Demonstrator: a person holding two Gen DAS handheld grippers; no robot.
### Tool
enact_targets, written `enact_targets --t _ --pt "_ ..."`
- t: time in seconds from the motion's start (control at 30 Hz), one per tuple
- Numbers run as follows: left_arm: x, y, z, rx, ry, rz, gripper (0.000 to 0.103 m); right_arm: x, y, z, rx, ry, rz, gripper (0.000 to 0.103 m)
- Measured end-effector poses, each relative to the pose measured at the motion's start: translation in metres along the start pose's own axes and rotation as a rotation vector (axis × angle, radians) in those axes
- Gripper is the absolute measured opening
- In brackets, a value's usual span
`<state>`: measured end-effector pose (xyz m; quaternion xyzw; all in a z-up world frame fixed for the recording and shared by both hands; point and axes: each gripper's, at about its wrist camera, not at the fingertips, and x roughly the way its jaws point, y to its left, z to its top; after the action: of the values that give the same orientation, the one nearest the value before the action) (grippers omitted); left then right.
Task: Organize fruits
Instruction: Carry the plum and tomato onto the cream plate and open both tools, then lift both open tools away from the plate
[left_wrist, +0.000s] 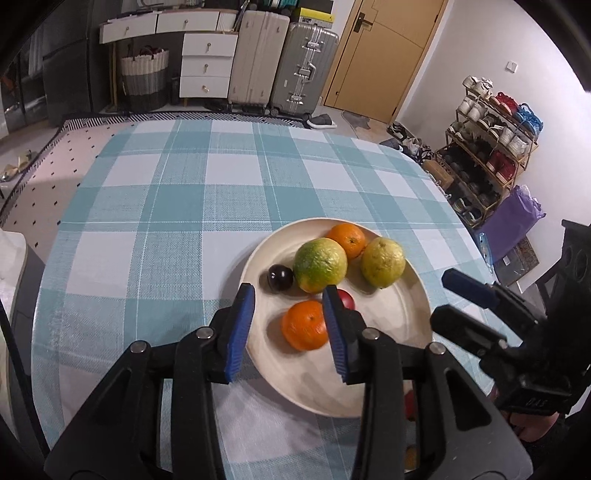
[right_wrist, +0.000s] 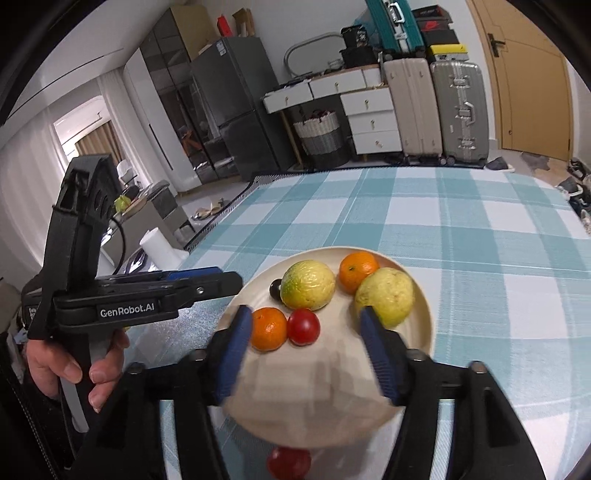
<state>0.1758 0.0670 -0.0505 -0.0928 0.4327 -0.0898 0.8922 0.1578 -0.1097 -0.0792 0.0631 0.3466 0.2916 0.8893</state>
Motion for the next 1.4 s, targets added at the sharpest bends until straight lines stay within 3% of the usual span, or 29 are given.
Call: enact_targets --t 0.13,0.2,0.33,0.5,0.9,1.0,1.4 --pt "-0.015 -0.009 -0.008 0.016 -0.021 0.027 0.042 -0.018 0.002 -0.001 -0.001 -0.037 -0.019 0.075" --pt "-0.022 -0.013 -0.012 0.019 -0.032 0.044 0.053 -0.025 0.003 -0.002 -0.004 -0.052 -0.030 0.079" --pt "-0.035 -0.019 -0.021 0.020 -0.053 0.067 0.060 -0.039 0.005 -0.004 -0.004 -0.078 -0.047 0.087" --pt "-0.049 -0.027 -0.031 0.017 -0.078 0.092 0.076 -0.054 0.006 -0.010 -0.002 -0.098 -0.058 0.088" --pt "-0.076 -0.046 -0.053 0.032 -0.122 0.134 0.085 -0.087 0.010 -0.026 0.003 -0.139 -0.085 0.096" --pt "-0.081 -0.049 -0.061 0.024 -0.131 0.153 0.099 -0.096 0.011 -0.033 0.004 -0.154 -0.106 0.098" --pt "-0.089 -0.050 -0.096 -0.023 -0.116 0.105 0.102 -0.128 0.018 -0.060 -0.001 -0.182 -0.134 0.102"
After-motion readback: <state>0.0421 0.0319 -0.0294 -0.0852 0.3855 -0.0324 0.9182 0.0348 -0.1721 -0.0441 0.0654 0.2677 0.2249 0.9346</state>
